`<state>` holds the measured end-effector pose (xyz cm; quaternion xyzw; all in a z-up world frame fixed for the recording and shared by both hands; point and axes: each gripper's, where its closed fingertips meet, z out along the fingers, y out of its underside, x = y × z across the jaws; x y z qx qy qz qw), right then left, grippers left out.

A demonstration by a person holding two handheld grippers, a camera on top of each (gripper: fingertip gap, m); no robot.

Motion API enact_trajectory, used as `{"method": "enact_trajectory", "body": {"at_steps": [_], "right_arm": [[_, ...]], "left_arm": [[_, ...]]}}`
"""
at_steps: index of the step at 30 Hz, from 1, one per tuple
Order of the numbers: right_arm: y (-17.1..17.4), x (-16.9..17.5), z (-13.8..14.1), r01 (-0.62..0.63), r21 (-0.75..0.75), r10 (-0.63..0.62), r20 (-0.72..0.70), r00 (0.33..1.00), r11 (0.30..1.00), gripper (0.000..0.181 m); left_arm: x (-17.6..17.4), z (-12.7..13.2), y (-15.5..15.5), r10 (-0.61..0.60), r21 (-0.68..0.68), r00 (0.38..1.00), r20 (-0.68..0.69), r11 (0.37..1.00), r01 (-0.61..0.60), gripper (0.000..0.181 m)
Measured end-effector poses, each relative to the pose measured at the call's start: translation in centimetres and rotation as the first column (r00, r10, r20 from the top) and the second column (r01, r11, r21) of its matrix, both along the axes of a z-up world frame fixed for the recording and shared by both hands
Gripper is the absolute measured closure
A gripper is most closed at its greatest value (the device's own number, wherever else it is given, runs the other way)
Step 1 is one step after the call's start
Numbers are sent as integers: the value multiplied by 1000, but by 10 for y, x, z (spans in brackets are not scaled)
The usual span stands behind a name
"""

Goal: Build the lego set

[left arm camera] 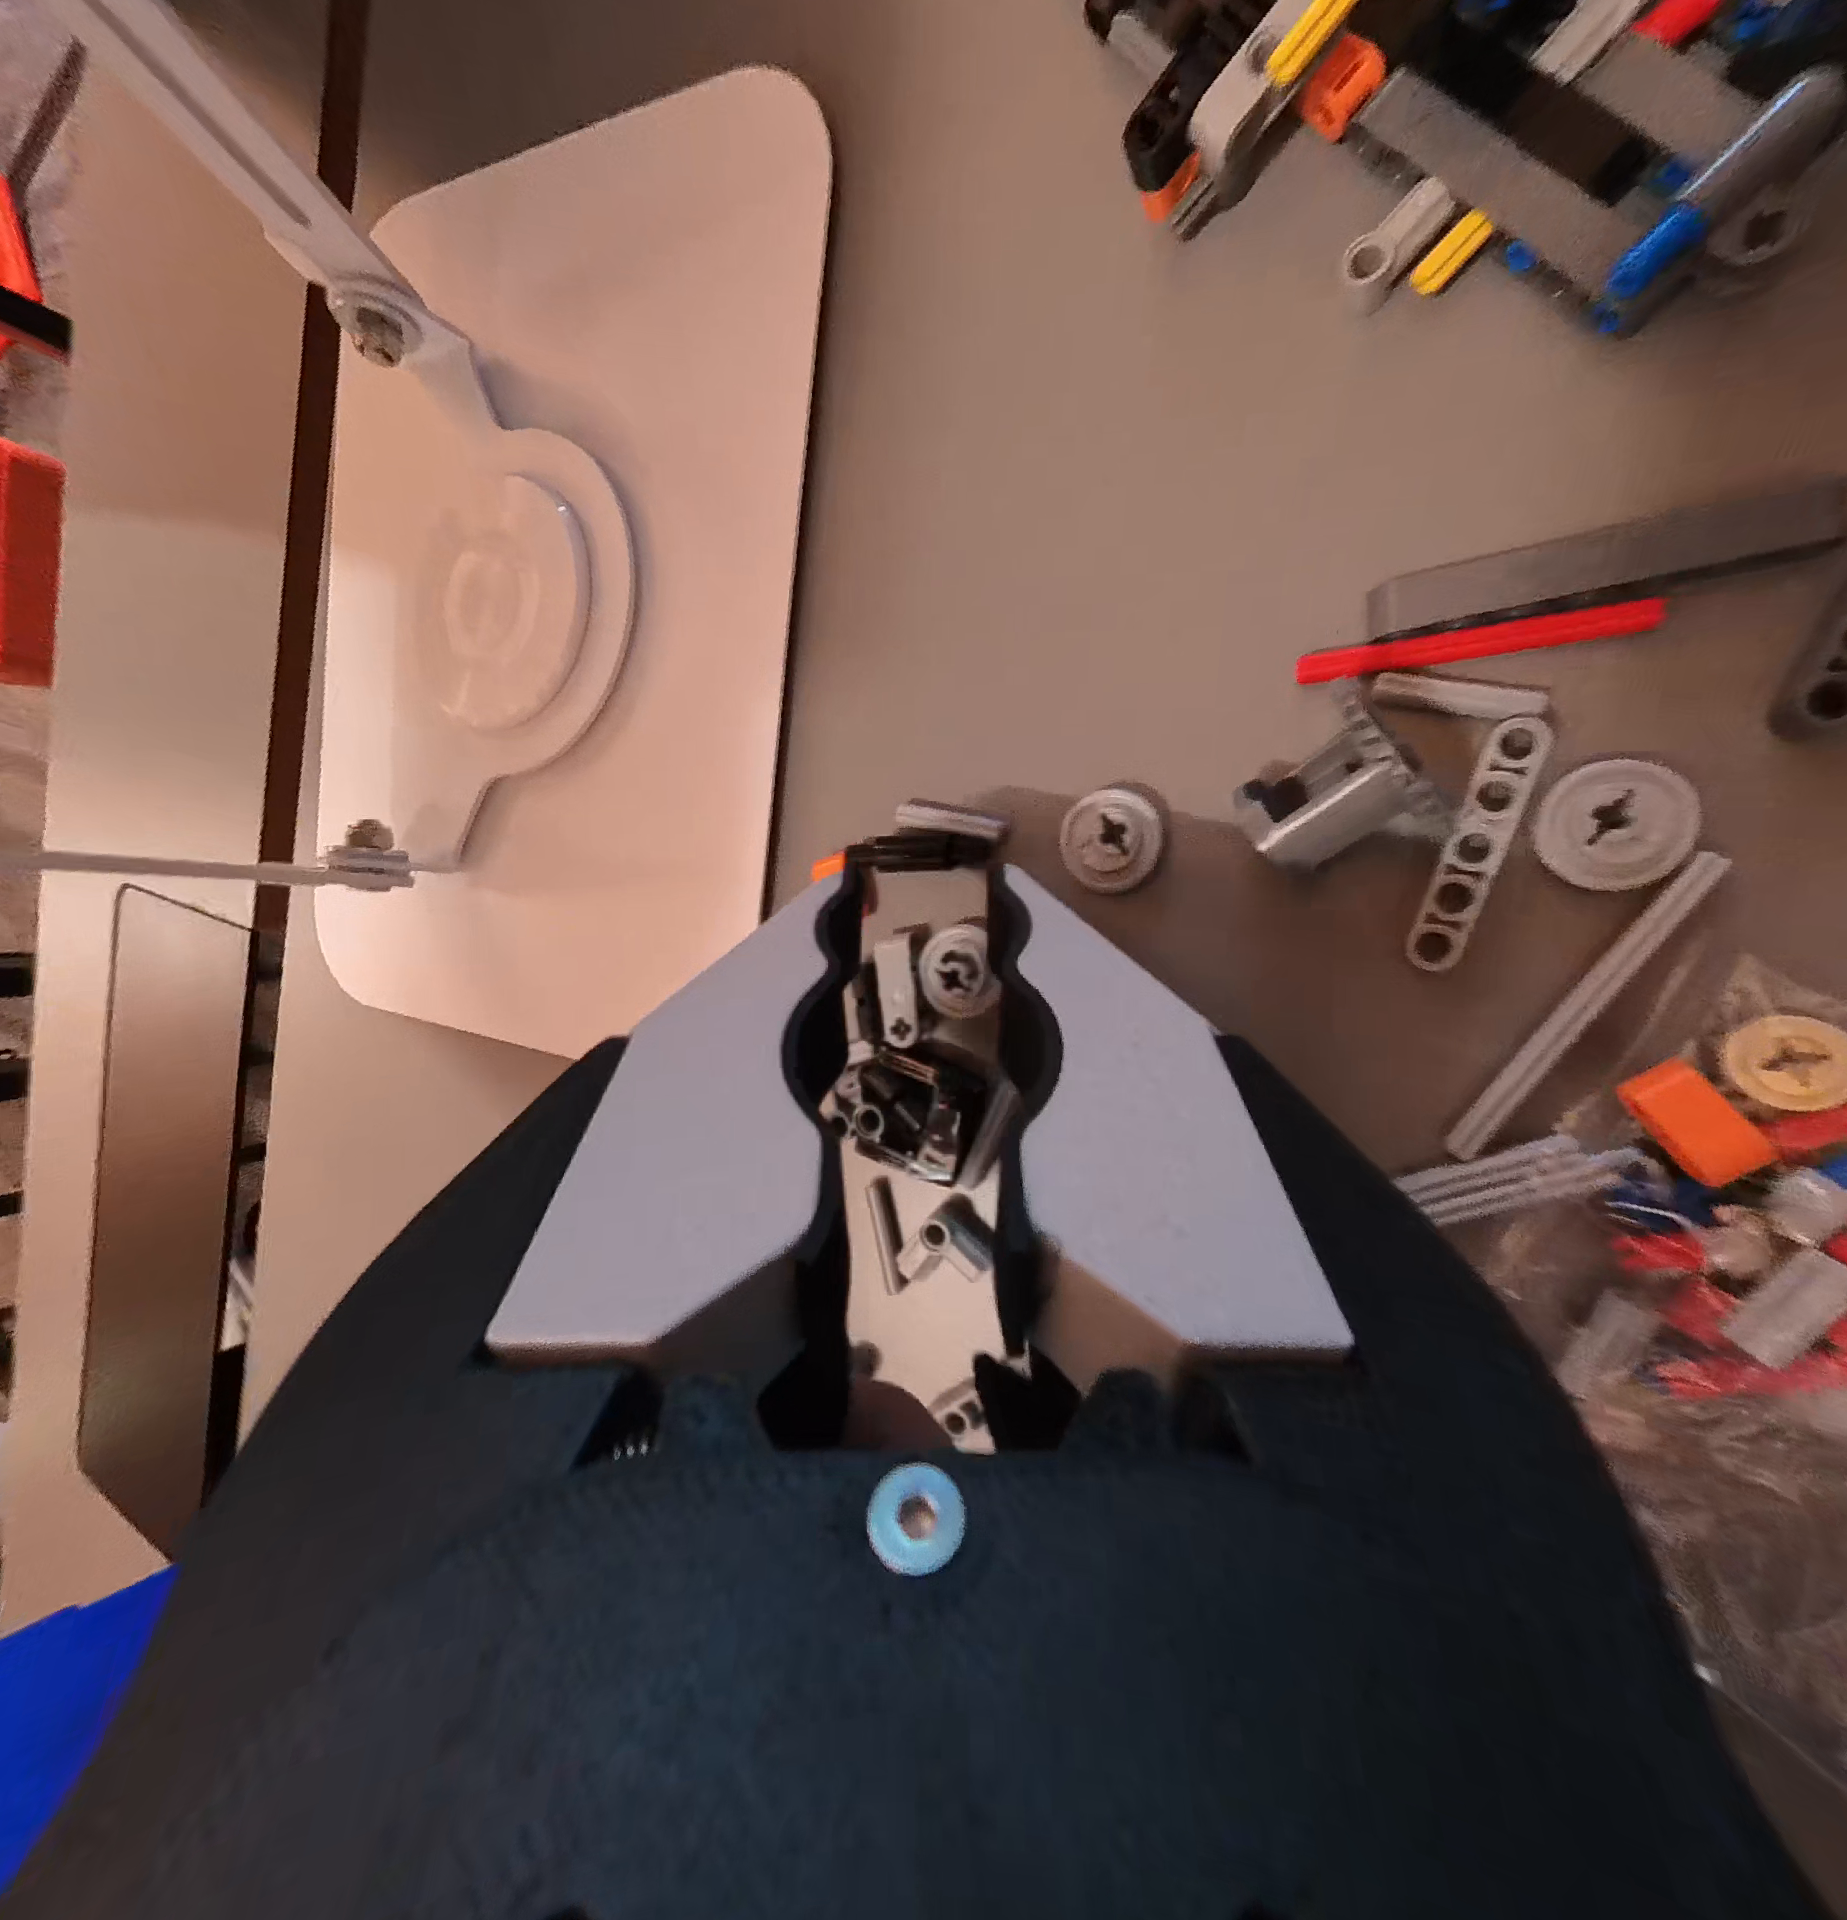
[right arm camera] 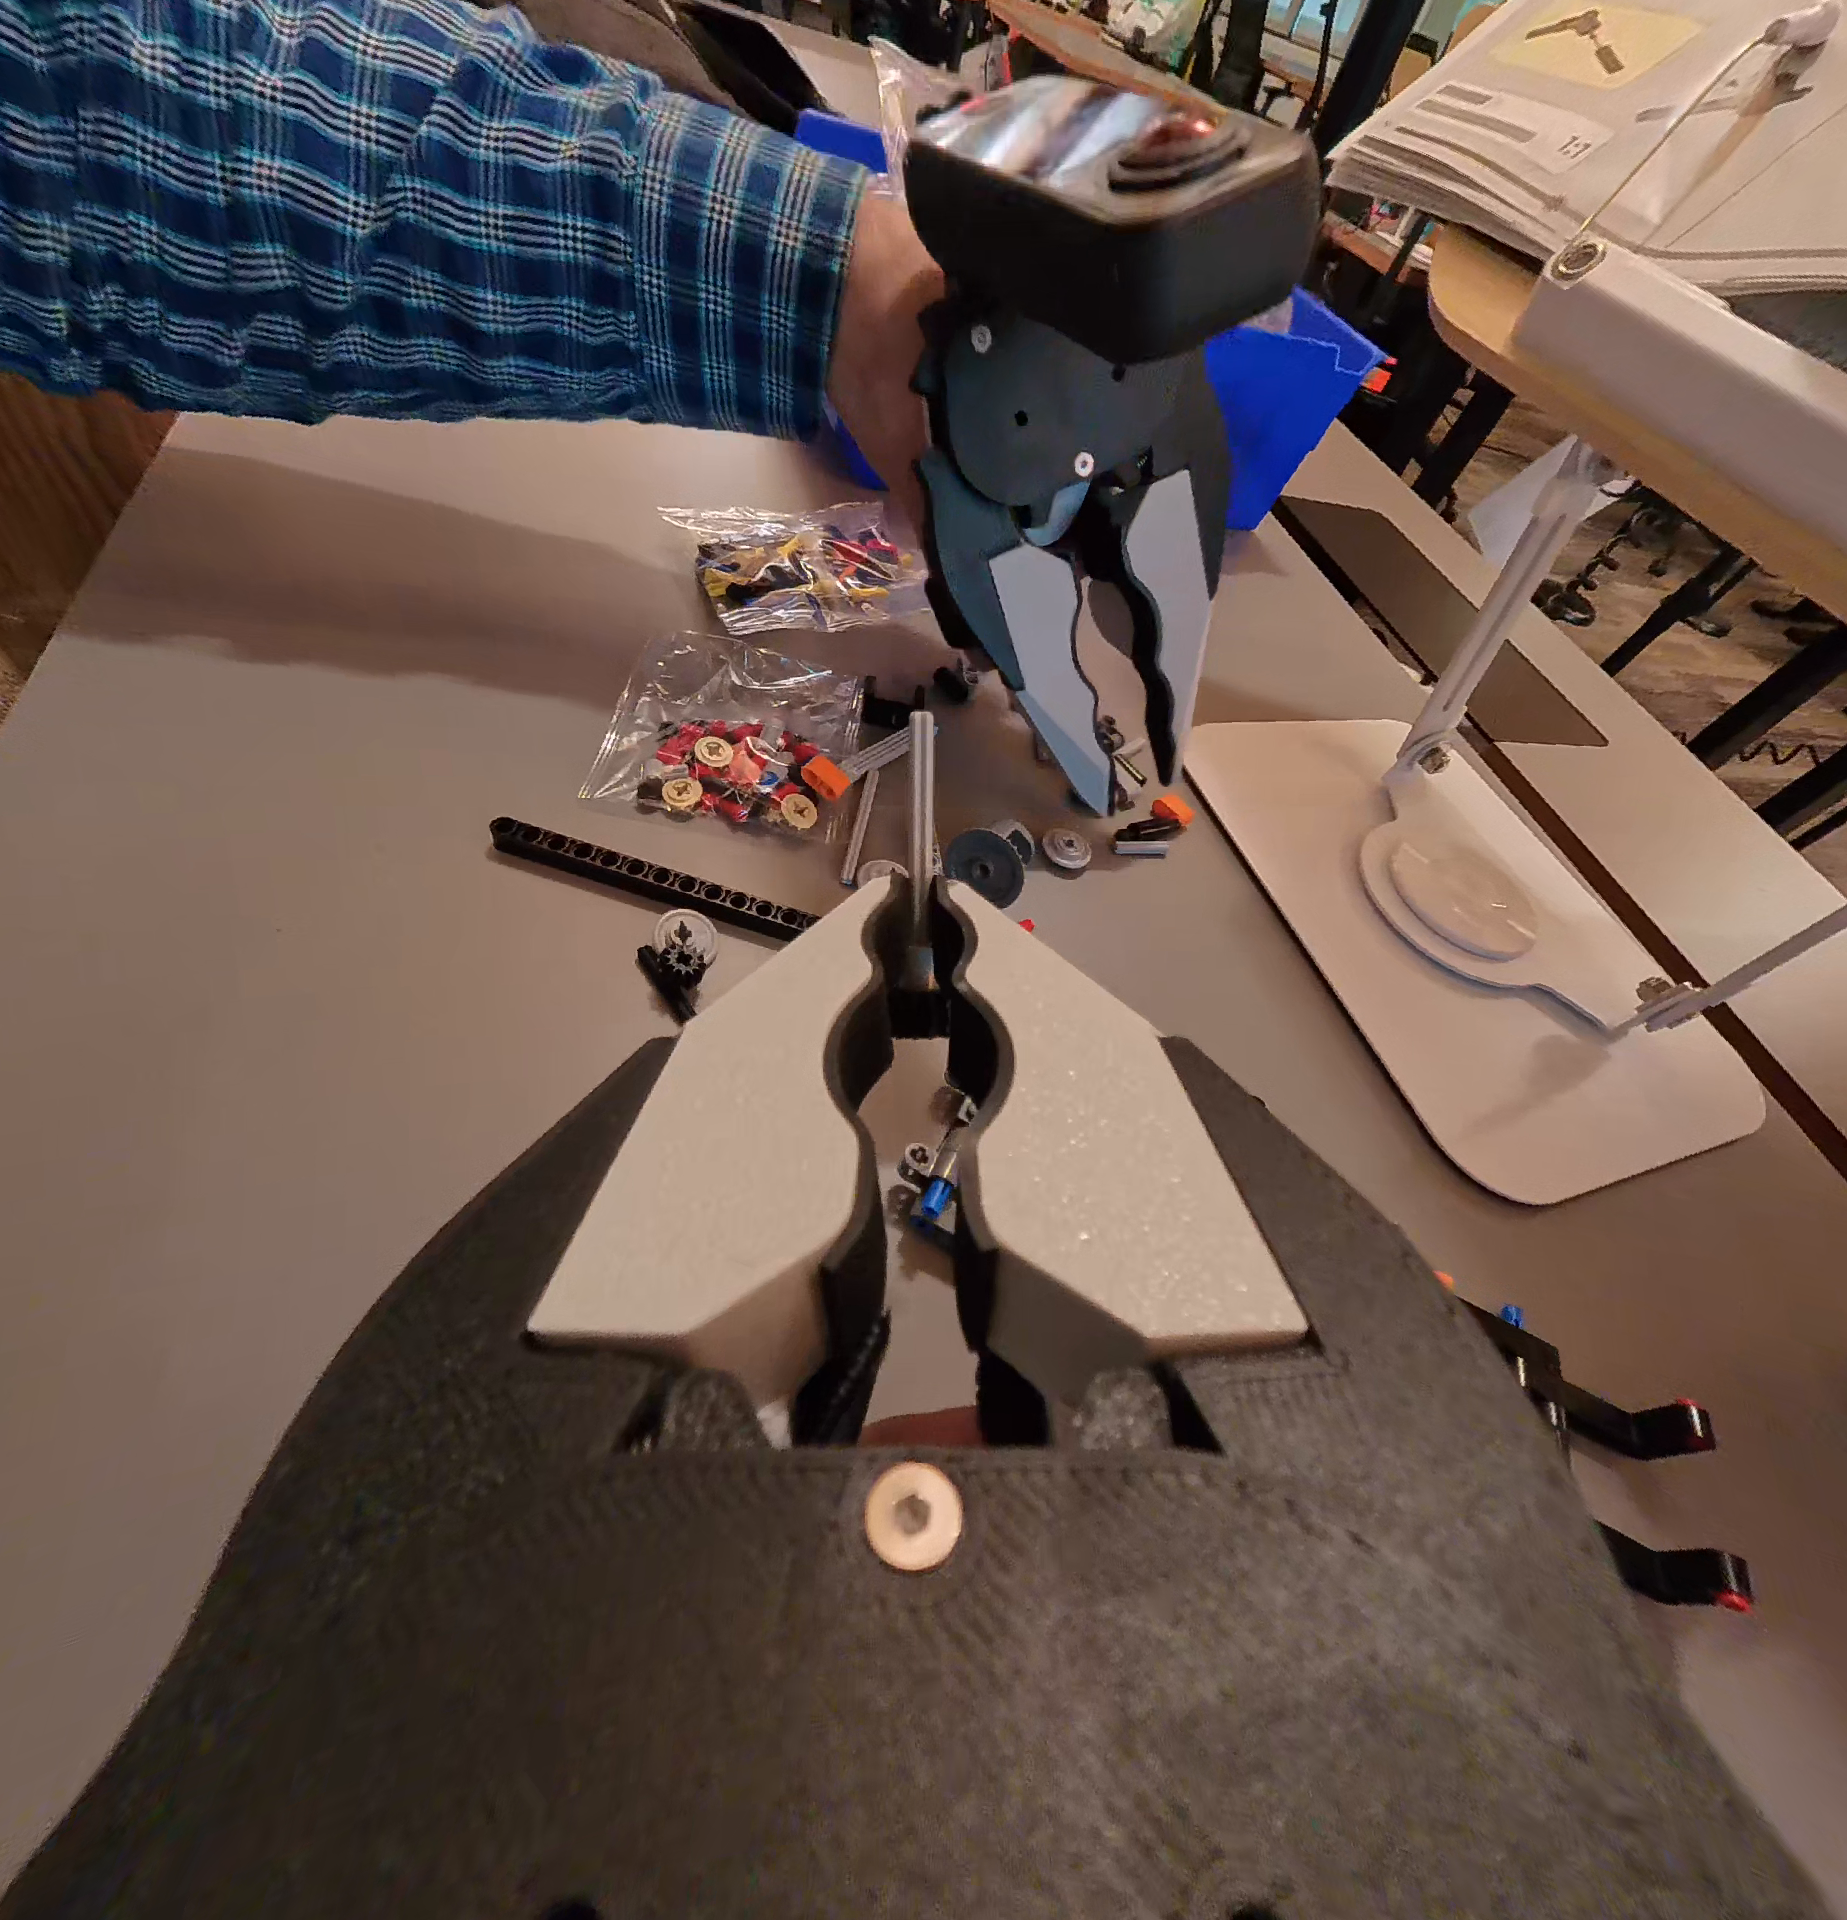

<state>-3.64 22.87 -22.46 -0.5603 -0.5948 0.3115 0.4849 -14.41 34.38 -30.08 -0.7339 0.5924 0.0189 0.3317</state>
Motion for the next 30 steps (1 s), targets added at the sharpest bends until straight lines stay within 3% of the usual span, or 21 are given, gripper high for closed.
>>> {"method": "enact_trajectory", "body": {"at_steps": [1,5,10,15,23,30], "right_arm": [[0,0,1,0,-2,0,-2,1000,1000,181],[-2,-1,1,-7,-7,7,-4,1000,1000,181],[-1,0,0,-4,-7,4,-3,1000,1000,181],[0,1,1,-2,-12,2,-6,1000,1000,181],[-1,1,2,-3,-13,3,-10,1000,1000,181],[0,1,2,-2,-15,2,-12,1000,1000,181]], "left_arm": [[2,1,-6,-10,-23,1000,15,1000,11,163],[12,-2,-26,-61,-128,996,66,989,69,162],[17,-10,-25,-77,-157,996,41,984,83,157],[20,-13,-26,-68,-197,996,50,977,76,165],[16,-12,-26,-30,-213,998,51,976,41,157],[16,-14,-29,-15,-274,997,77,961,35,165]]}}
